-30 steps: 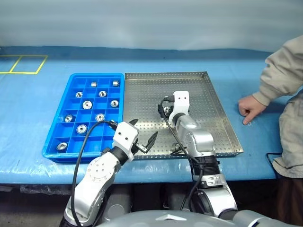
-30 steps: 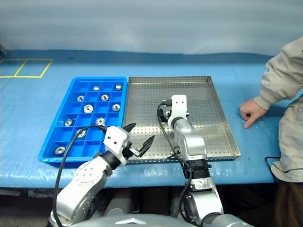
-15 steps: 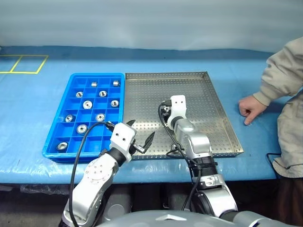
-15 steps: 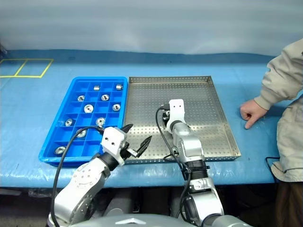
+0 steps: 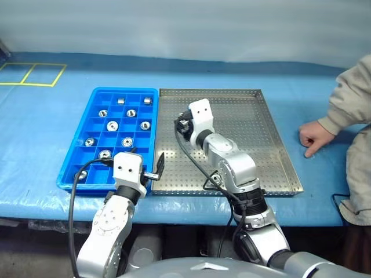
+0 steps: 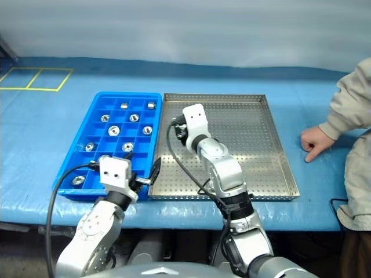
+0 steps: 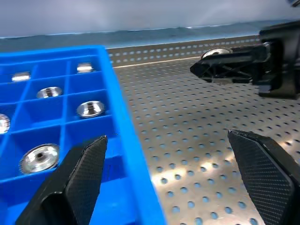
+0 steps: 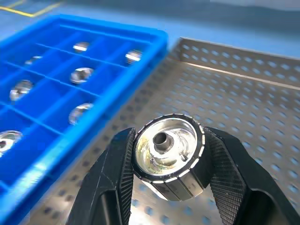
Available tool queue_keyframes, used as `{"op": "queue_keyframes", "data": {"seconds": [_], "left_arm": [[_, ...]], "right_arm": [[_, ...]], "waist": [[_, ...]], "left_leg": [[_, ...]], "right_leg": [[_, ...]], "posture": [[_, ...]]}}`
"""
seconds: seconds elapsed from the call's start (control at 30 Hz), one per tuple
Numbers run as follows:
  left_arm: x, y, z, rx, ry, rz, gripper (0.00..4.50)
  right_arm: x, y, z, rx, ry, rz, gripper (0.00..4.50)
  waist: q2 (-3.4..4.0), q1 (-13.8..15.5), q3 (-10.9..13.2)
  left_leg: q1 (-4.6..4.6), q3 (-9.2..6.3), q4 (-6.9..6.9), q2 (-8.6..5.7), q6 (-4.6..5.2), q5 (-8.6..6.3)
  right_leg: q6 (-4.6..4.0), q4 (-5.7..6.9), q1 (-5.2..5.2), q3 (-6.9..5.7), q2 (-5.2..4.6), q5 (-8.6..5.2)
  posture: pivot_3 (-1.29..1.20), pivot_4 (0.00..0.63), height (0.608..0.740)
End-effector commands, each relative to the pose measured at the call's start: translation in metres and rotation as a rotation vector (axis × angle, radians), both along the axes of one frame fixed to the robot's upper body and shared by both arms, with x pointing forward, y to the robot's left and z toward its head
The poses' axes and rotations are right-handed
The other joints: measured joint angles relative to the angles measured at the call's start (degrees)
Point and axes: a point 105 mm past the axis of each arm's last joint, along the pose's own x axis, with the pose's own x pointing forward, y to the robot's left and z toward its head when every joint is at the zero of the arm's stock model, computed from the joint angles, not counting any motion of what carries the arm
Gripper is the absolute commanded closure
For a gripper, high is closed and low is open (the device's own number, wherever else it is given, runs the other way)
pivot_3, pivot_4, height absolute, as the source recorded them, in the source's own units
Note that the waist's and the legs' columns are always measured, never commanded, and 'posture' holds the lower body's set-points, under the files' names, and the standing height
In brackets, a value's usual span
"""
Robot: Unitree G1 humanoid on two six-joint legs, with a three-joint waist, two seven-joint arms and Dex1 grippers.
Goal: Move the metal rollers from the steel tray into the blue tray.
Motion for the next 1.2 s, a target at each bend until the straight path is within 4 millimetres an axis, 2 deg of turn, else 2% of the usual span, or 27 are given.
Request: {"op": "queue_keyframes", "data": {"seconds": [0.03, 0.13, 0.23, 0.43, 0.67, 0.93, 1.03, 1.2], "left_arm": [[-0.008, 0.009, 0.017, 0.020, -0.073, 0.045, 0.00], [-0.015, 0.014, 0.014, 0.030, -0.058, 0.061, 0.00], [-0.018, 0.016, 0.013, 0.035, -0.053, 0.073, 0.00], [-0.024, 0.011, 0.009, 0.037, -0.033, 0.054, 0.00], [-0.041, -0.010, -0.004, 0.044, 0.048, -0.129, 0.00], [-0.043, -0.013, -0.009, 0.035, 0.060, -0.149, 0.00], [-0.042, -0.014, -0.012, 0.043, 0.060, -0.171, 0.00], [-0.040, -0.019, -0.015, 0.042, 0.053, -0.238, 0.00]], "right_arm": [[-0.019, 0.034, 0.023, 0.038, -0.052, 0.151, 2.63], [-0.029, 0.051, 0.020, 0.037, -0.034, 0.226, 2.63], [-0.034, 0.057, 0.011, 0.011, -0.012, 0.262, 2.63], [-0.040, 0.055, -0.010, -0.024, 0.069, 0.301, 2.63], [-0.045, 0.051, -0.039, -0.096, 0.169, 0.333, 2.63], [-0.047, 0.053, -0.043, -0.078, 0.200, 0.345, 0.03], [-0.041, 0.046, -0.033, -0.060, 0.164, 0.304, 0.03], [-0.035, 0.014, -0.006, -0.037, 0.086, 0.206, 0.03]], "waist": [[-0.01, 0.8, 0.0], [-0.04, 1.9, 0.0], [-0.06, 3.1, 0.0], [-0.10, 5.0, 0.1], [-0.12, 6.1, 0.1], [-0.12, 6.4, 0.0], [-0.12, 6.3, 0.0], [-0.13, 6.4, 0.0]], "left_leg": [[-0.01, -0.02, -0.03, -0.01, 0.00, 0.00], [-0.04, -0.03, -0.10, -0.04, -0.01, 0.00], [-0.07, -0.08, -0.11, -0.05, -0.01, 0.00], [-0.07, -0.12, -0.11, -0.05, -0.03, -0.01], [0.00, -0.09, -0.38, -0.05, -0.04, 0.00], [0.13, -0.13, -0.51, 0.02, -0.04, 0.00], [0.13, -0.14, -0.51, 0.02, -0.07, 0.02], [-0.02, -0.17, -0.47, -0.07, -0.09, 0.03]], "right_leg": [[0.01, -0.02, 0.00, -0.03, -0.01, 0.00], [-0.02, -0.08, -0.02, -0.07, -0.07, -0.07], [-0.14, -0.10, -0.02, -0.17, -0.13, -0.19], [-0.13, -0.10, -0.03, -0.27, -0.15, -0.24], [-0.19, -0.10, -0.07, -0.30, -0.14, -0.34], [-0.33, -0.06, -0.03, -0.38, -0.06, -0.45], [-0.33, -0.06, -0.04, -0.39, -0.08, -0.45], [-0.26, -0.13, -0.09, -0.40, -0.18, -0.45]], "posture": [[0.42, 0.150, 0.740], [0.44, 0.150, 0.740], [0.46, 0.150, 0.740], [0.48, 0.150, 0.740], [0.49, 0.150, 0.740], [0.49, 0.150, 0.740], [0.44, 0.150, 0.740], [0.37, 0.150, 0.740]]}}
